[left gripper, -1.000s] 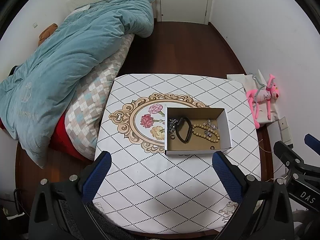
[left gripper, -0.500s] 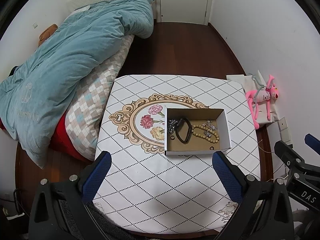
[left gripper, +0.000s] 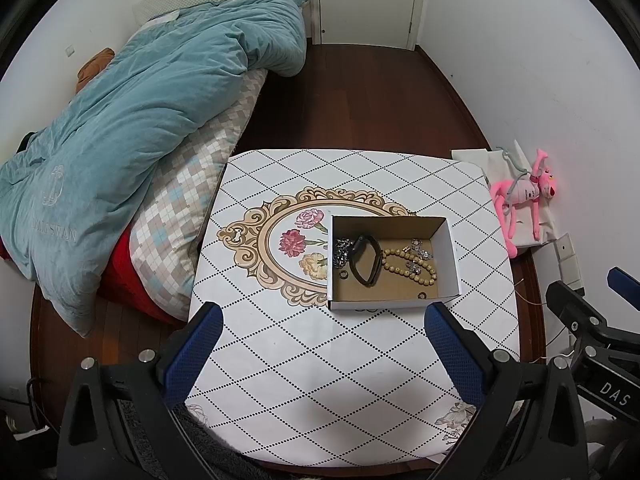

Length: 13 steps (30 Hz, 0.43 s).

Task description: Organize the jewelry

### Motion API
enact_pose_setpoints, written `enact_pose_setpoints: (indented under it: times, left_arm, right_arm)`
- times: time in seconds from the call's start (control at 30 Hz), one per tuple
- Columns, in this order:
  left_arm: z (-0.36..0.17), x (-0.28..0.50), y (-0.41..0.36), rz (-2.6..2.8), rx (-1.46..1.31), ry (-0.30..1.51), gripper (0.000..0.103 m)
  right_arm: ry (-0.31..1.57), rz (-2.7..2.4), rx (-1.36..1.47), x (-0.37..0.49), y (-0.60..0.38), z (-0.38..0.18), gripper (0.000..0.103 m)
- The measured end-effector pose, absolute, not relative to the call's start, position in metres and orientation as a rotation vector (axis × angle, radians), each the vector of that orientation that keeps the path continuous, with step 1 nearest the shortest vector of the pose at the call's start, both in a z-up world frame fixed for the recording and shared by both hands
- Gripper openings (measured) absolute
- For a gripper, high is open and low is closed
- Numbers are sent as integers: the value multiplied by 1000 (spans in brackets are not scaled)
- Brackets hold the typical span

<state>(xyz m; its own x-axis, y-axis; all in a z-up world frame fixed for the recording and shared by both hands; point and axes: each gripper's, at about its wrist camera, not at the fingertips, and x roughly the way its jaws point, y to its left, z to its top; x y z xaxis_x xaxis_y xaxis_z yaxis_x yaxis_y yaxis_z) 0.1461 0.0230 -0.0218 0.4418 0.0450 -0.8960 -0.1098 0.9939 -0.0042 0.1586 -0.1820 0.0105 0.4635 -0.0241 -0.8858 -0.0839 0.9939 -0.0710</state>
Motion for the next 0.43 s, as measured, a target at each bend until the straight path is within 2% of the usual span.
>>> enact_pose_setpoints:
  times: [0.43]
  left_arm:
    - [-19, 147, 20, 95, -69, 1108, 103]
  right_arm:
    - [1091, 38, -107, 158, -180, 12, 103]
